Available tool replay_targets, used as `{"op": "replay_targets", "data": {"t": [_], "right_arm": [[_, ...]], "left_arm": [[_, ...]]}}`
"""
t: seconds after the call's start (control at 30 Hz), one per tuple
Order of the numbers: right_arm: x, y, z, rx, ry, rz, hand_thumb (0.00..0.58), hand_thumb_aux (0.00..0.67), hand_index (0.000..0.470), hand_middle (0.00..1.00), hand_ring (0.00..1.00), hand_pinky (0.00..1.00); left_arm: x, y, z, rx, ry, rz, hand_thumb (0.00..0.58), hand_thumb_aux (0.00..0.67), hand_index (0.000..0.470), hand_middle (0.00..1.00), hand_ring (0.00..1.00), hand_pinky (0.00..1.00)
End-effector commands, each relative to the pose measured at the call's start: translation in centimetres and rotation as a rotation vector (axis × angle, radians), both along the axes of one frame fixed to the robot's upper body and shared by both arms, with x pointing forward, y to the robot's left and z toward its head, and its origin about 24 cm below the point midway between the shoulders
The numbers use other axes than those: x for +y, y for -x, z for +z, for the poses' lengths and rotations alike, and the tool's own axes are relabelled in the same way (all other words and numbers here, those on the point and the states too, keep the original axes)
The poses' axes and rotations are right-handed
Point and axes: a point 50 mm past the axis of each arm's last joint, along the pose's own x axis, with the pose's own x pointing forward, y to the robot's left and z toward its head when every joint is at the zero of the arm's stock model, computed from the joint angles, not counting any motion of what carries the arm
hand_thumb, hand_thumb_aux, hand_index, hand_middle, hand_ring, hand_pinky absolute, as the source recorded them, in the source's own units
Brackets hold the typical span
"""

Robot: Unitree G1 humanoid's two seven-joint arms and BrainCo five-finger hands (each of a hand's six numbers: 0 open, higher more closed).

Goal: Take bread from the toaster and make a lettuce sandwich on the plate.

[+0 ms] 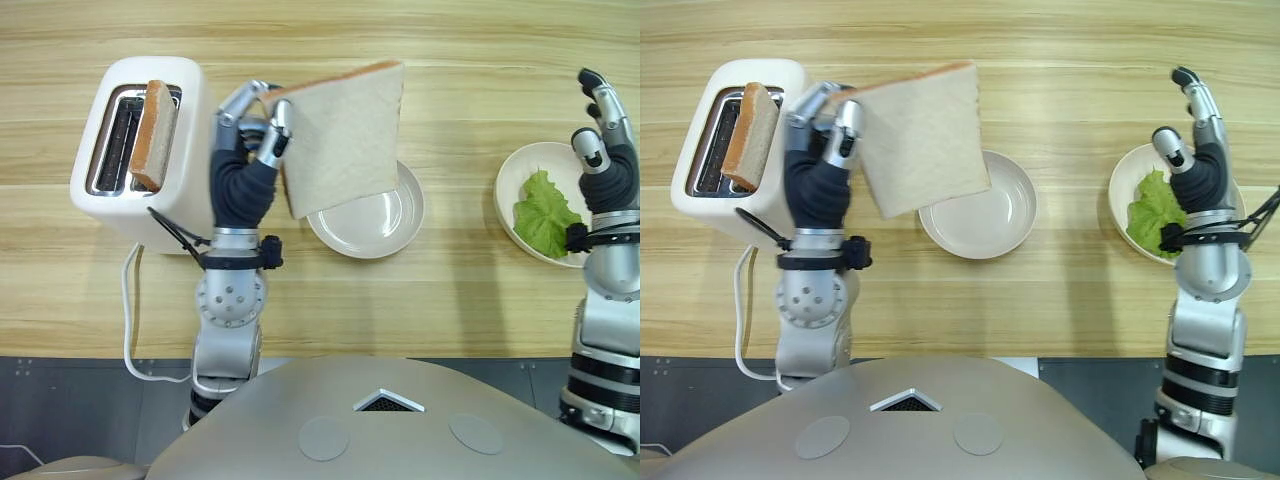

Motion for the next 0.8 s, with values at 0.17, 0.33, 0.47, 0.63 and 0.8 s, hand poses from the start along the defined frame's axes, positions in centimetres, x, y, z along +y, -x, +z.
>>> {"op": "replay_targets", "data": {"t": [0.17, 0.33, 0.47, 0.63, 0.8], "right_arm": [[-5.8, 0.4, -4.4, 0.174, 0.623, -0.078, 0.000, 0.000, 0.000, 0.00, 0.00, 0.00], [-7.7, 1.6, -7.4, 0.240, 0.714, -0.059, 0.000, 0.000, 0.000, 0.00, 0.00, 0.00], [-8.5, 2.1, -8.8, 0.286, 0.742, -0.038, 0.000, 0.000, 0.000, 0.00, 0.00, 0.00], [-9.3, 2.4, -9.5, 0.319, 0.755, -0.045, 0.000, 0.000, 0.000, 0.00, 0.00, 0.00], [-9.5, 2.5, -10.0, 0.333, 0.765, -0.028, 0.580, 0.670, 0.470, 0.00, 0.00, 0.00]], "left_arm": [[-5.8, -1.3, -6.7, 0.065, -0.079, -0.090, 0.580, 0.670, 0.470, 1.00, 1.00, 1.00], [-6.5, -2.0, -8.5, 0.086, -0.058, -0.095, 0.580, 0.670, 0.470, 1.00, 1.00, 1.00], [-6.4, -2.2, -8.7, 0.063, -0.063, -0.074, 0.580, 0.670, 0.470, 1.00, 1.00, 1.00], [-6.0, -2.3, -8.5, 0.034, -0.089, -0.043, 0.580, 0.670, 0.470, 1.00, 1.00, 1.00], [-5.9, -2.3, -8.5, 0.020, -0.135, -0.036, 0.580, 0.670, 0.470, 1.00, 1.00, 1.00]]}}
